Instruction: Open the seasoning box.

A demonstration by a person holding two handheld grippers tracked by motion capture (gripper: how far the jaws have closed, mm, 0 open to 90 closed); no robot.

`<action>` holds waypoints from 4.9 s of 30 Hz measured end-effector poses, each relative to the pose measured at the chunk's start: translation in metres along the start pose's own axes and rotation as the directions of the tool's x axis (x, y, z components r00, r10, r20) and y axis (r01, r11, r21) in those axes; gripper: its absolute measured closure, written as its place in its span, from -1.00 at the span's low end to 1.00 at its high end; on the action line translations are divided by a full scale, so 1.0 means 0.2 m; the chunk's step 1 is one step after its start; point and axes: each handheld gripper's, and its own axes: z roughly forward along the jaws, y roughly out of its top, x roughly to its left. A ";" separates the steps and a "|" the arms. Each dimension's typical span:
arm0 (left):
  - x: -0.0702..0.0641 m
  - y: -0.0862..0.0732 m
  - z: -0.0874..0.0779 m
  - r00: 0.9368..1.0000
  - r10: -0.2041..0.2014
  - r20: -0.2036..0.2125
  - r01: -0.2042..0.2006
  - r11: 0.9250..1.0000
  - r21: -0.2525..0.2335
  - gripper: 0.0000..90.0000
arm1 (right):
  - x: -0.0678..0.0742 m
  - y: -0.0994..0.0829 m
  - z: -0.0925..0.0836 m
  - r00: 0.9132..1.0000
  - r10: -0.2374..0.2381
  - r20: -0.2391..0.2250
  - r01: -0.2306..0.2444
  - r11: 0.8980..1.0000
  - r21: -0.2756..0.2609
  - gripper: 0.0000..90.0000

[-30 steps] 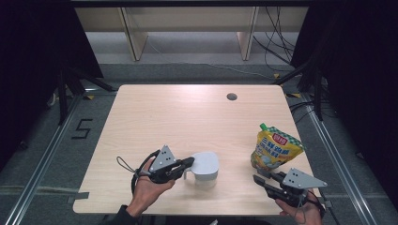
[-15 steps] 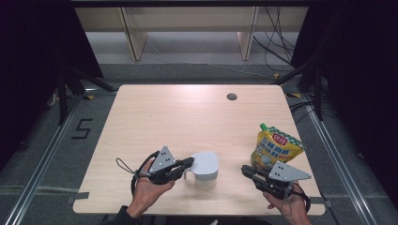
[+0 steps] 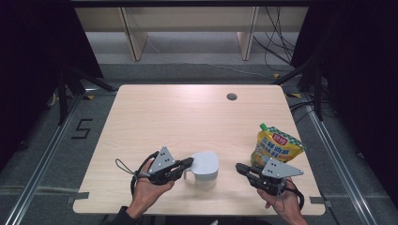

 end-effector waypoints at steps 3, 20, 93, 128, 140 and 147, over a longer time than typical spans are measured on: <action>0.00 0.00 0.00 1.000 -0.005 0.000 0.005 1.000 -0.005 0.98 | 0.00 0.00 0.01 1.000 -0.012 0.002 0.012 1.000 -0.010 0.94; 0.01 -0.01 -0.01 1.000 -0.006 -0.003 0.006 1.000 -0.004 0.98 | 0.01 0.01 0.06 1.000 -0.004 -0.023 0.005 1.000 0.013 0.96; -0.02 -0.38 -0.12 0.999 -0.049 -0.020 0.052 0.982 0.180 -0.28 | 0.30 0.29 0.32 0.983 -0.133 -0.124 0.129 0.991 -0.041 0.96; -0.09 -0.38 -0.13 0.997 -0.074 -0.039 0.079 0.983 0.168 -0.43 | -0.05 0.02 -0.19 0.988 0.118 0.097 -0.114 0.992 -0.046 0.01; -0.10 -0.38 -0.13 0.998 -0.065 -0.016 0.066 0.986 0.150 -0.49 | -0.10 -0.08 -0.39 0.967 0.187 0.171 -0.183 0.982 -0.037 0.02; -0.10 -0.38 -0.13 0.999 -0.047 -0.018 0.049 0.982 0.182 -0.52 | -0.12 -0.15 -0.46 0.952 0.202 0.230 -0.195 0.979 -0.054 -0.06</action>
